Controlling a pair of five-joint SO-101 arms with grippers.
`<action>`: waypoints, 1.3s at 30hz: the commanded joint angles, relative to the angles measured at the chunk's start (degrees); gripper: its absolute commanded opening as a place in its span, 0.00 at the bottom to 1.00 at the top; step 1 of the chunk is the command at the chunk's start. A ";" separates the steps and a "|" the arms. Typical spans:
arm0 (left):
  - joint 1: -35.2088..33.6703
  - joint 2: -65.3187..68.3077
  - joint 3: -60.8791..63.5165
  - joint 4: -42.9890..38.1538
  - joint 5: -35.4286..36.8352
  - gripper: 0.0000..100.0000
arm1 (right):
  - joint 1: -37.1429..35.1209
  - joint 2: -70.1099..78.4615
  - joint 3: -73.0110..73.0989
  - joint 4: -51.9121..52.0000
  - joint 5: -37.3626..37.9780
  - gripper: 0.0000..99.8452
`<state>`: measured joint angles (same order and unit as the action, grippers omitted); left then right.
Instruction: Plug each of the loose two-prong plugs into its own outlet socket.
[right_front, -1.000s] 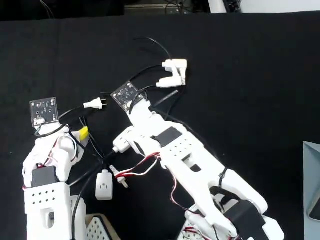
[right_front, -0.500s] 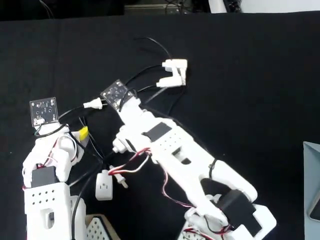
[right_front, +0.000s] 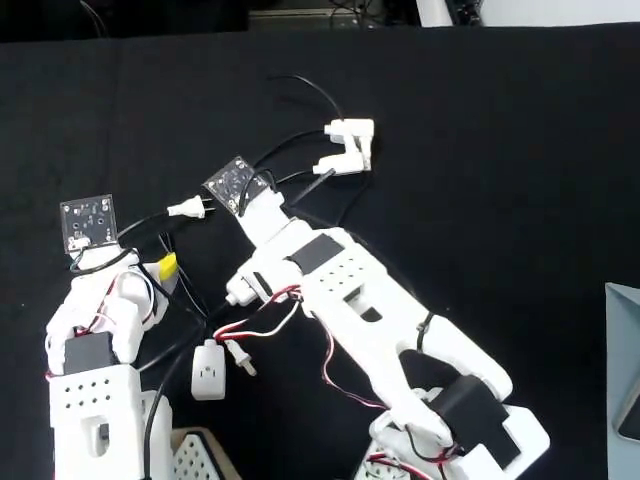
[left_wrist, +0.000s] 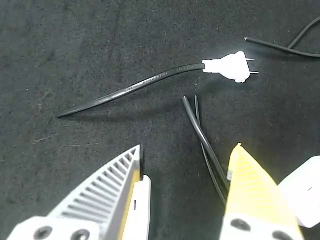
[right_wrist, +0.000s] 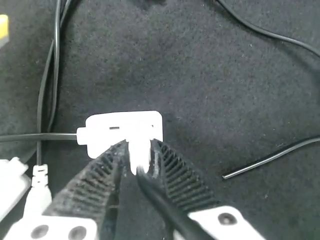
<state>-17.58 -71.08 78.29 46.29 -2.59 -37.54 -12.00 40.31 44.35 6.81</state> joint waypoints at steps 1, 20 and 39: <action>-0.66 -0.79 -0.13 -1.41 0.35 0.28 | 1.41 0.04 -2.68 0.35 0.26 0.01; -0.66 -0.79 -0.13 -1.41 0.26 0.28 | 2.29 6.37 -6.02 1.67 -2.11 0.01; -0.75 -0.79 -0.13 -1.41 0.26 0.28 | -0.53 6.02 -1.54 -1.32 -4.48 0.01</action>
<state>-17.58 -71.08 78.29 46.29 -2.59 -37.27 -6.02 37.93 44.53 2.86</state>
